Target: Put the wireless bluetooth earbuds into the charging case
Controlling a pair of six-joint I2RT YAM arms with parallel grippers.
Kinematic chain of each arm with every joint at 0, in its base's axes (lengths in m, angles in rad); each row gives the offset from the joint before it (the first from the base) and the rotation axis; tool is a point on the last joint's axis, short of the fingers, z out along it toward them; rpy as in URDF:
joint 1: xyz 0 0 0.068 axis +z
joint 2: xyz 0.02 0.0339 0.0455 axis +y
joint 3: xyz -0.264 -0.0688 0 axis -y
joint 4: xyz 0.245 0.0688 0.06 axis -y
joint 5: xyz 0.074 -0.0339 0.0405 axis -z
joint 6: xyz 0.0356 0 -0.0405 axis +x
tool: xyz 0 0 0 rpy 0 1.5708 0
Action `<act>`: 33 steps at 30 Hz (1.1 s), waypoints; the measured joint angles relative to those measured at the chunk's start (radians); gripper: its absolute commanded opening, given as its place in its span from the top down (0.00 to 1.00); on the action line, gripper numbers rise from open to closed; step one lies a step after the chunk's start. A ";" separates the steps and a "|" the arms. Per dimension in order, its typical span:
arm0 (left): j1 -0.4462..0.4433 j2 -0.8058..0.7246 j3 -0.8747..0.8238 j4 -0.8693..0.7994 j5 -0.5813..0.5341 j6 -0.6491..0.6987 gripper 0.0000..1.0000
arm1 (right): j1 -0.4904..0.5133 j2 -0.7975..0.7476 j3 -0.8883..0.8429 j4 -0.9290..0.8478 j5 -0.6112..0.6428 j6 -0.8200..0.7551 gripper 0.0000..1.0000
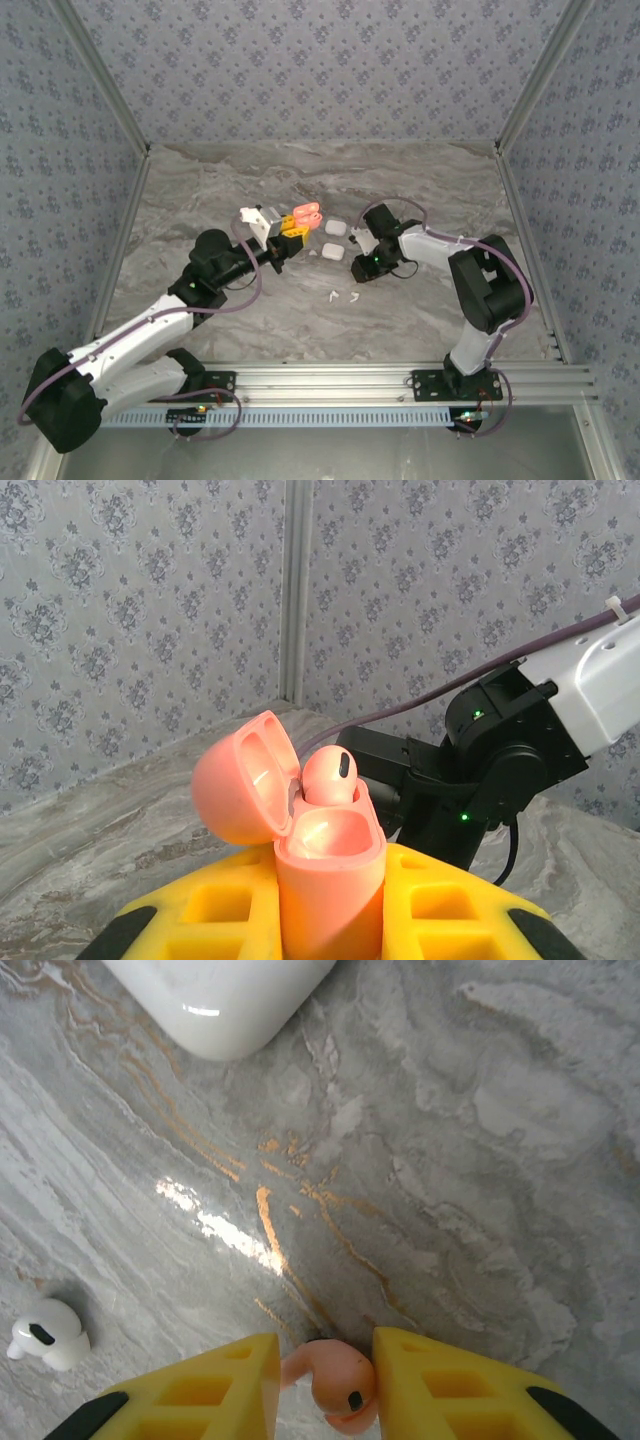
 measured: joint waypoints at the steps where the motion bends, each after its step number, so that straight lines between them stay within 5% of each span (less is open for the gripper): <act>1: 0.000 0.000 0.000 -0.002 0.000 0.000 1.00 | 0.001 0.000 0.001 -0.005 0.000 0.000 0.70; 15: 0.000 0.004 0.000 -0.009 0.000 0.000 1.00 | 0.015 -0.049 0.008 -0.047 0.035 0.003 0.80; 33: 0.000 0.140 0.021 -0.006 0.077 -0.012 1.00 | 0.060 -0.666 0.133 0.004 0.111 -0.047 0.79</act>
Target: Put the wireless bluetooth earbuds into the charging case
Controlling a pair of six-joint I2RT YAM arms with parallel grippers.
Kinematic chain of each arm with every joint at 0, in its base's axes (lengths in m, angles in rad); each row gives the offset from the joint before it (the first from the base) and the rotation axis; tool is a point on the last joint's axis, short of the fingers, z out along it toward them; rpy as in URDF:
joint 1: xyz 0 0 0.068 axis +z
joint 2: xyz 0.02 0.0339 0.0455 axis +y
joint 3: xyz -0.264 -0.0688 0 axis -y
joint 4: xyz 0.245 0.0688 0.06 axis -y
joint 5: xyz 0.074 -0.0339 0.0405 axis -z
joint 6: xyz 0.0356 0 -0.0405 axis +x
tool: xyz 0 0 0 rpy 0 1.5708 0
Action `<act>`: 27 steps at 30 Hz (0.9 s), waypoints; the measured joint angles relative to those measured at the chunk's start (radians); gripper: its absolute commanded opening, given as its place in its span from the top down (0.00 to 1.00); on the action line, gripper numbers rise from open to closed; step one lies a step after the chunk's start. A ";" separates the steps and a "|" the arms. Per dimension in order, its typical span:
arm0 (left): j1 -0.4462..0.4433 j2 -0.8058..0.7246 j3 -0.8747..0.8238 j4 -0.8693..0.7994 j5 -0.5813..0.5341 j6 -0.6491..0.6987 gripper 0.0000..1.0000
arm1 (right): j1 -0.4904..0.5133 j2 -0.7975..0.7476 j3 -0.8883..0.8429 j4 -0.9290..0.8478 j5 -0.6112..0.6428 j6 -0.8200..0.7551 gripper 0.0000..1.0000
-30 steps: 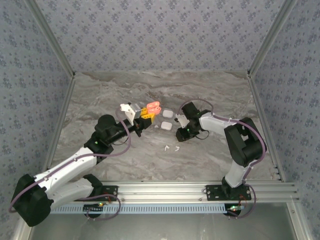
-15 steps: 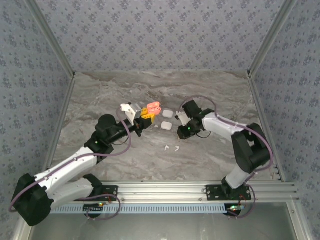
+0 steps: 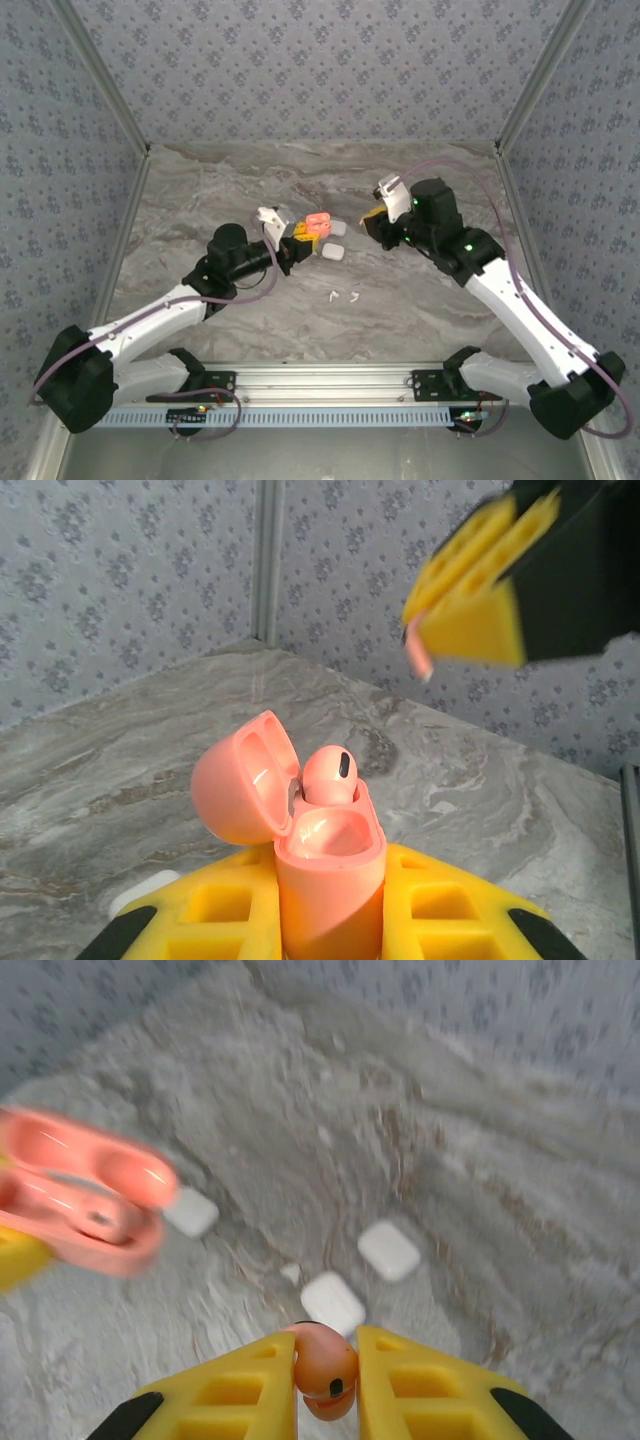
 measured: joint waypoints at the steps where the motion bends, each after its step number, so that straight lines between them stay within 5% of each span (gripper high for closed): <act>1: 0.000 0.010 0.008 -0.002 0.010 0.000 1.00 | 0.008 -0.013 0.012 0.003 -0.002 -0.006 0.79; 11: -0.033 0.057 0.091 -0.036 0.079 0.016 1.00 | 0.122 0.038 0.060 0.033 -0.005 -0.063 0.79; 27: -0.048 0.079 0.109 -0.066 0.089 0.031 1.00 | 0.152 0.085 0.075 0.056 -0.020 -0.082 0.79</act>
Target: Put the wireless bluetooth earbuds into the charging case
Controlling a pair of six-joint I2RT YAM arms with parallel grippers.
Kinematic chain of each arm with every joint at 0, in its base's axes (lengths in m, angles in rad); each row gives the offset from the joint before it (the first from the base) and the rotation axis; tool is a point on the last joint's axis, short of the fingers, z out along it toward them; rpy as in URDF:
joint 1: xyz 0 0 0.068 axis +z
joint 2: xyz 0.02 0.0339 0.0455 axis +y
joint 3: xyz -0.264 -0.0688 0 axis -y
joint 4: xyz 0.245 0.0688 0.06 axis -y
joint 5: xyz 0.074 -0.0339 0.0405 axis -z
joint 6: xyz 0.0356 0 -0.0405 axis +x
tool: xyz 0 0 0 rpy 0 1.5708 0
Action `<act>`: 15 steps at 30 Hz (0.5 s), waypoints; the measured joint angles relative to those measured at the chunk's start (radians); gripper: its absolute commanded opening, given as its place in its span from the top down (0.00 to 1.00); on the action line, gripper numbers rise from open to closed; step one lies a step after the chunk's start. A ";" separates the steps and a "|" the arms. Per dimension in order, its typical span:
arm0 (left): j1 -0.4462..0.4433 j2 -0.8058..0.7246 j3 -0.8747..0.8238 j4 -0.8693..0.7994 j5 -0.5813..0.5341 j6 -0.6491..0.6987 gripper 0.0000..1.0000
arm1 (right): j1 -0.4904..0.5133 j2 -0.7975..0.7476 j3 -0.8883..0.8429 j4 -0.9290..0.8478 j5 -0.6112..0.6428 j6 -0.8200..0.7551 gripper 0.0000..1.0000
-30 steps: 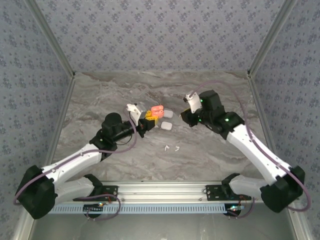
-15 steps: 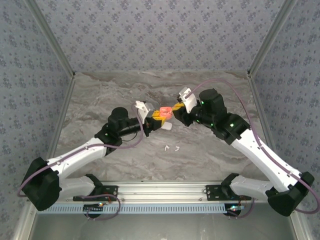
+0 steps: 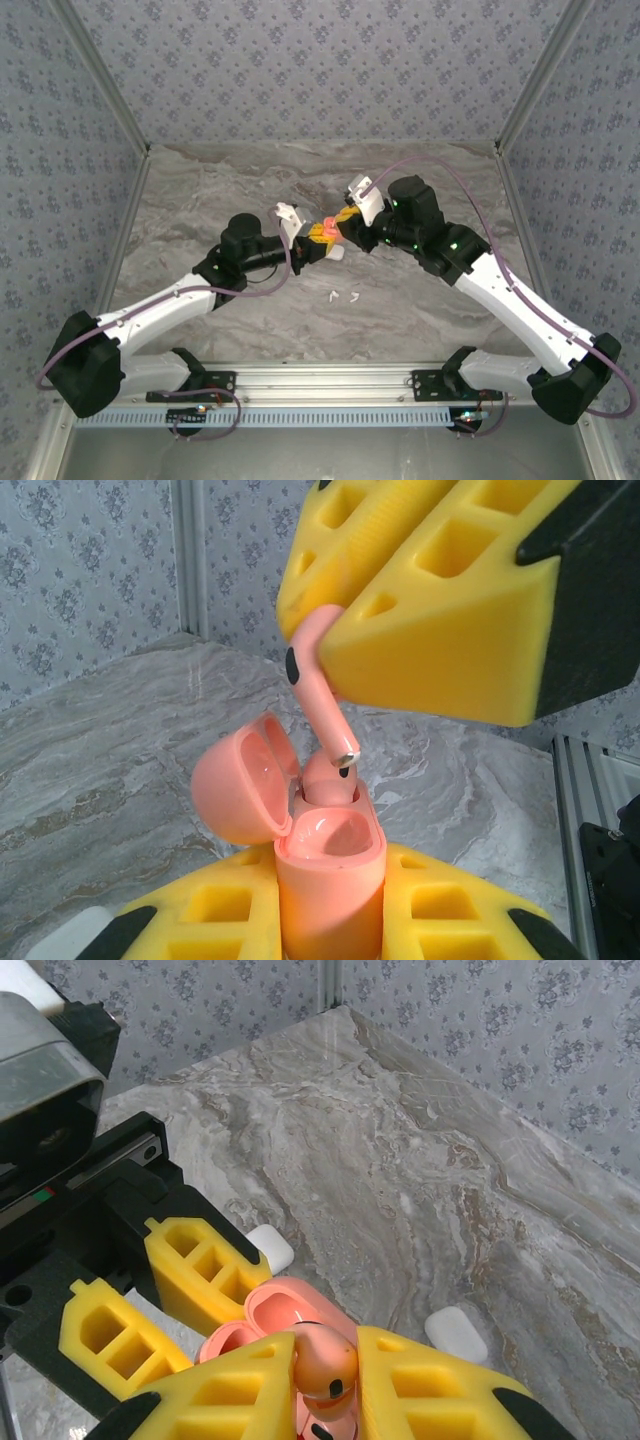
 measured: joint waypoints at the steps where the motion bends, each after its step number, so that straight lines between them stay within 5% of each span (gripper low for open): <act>1: 0.000 0.000 0.000 0.000 0.000 0.000 1.00 | 0.001 0.002 0.000 0.000 -0.004 0.000 0.79; 15: 0.000 0.001 0.000 0.003 0.000 0.000 1.00 | 0.016 0.044 0.000 -0.015 -0.039 -0.011 0.78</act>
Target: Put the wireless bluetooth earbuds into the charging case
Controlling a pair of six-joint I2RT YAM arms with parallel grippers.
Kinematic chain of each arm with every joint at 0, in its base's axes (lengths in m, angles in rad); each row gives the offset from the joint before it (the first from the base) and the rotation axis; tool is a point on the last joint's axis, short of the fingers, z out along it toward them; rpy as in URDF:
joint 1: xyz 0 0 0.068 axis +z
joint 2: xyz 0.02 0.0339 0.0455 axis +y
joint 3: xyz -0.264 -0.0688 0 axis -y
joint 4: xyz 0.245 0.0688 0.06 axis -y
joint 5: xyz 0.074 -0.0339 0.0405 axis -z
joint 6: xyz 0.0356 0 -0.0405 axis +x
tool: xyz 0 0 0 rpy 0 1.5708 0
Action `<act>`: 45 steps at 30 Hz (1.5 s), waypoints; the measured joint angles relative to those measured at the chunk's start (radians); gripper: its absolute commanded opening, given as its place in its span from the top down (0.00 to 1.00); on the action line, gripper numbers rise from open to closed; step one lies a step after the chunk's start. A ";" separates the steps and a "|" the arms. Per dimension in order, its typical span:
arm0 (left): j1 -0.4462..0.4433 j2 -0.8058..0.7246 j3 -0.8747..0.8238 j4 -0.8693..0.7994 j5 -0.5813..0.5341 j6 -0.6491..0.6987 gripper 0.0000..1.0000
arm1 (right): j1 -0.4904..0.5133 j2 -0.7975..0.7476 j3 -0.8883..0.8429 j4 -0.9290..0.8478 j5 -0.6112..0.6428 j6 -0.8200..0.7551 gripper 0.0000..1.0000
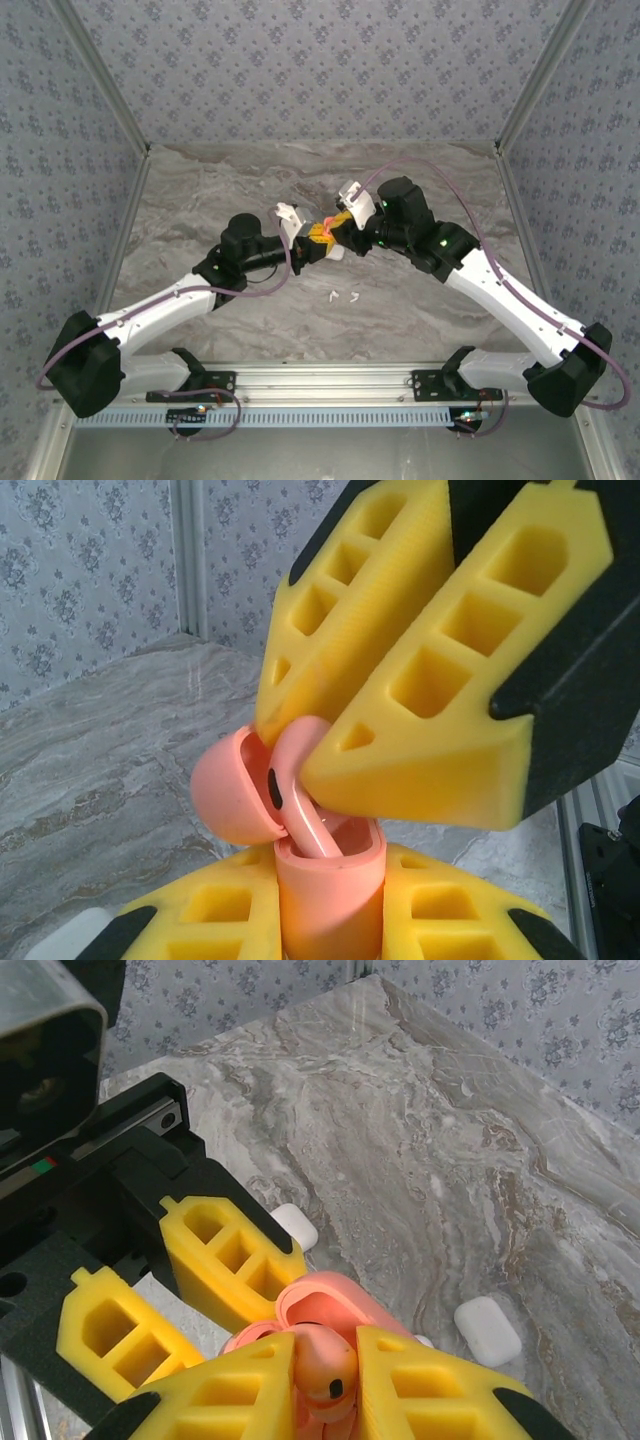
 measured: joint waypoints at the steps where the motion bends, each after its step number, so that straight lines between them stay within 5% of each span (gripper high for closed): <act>1: 0.000 0.000 0.000 0.001 0.000 0.000 1.00 | 0.000 0.000 0.000 -0.002 -0.004 -0.002 0.77; 14: 0.000 0.001 0.000 0.014 0.000 -0.001 1.00 | -0.069 -0.011 0.017 -0.015 -0.153 0.025 0.48; 24: 0.000 0.001 -0.013 0.066 0.000 -0.011 1.00 | -0.320 -0.124 -0.072 0.093 -0.364 0.195 0.00; 38: 0.000 0.001 -0.014 0.091 0.000 -0.019 1.00 | -0.308 0.028 -0.136 0.204 -0.640 0.351 0.01; 45: 0.000 0.001 -0.014 0.091 0.001 -0.019 1.00 | -0.291 0.030 -0.119 0.224 -0.702 0.364 0.20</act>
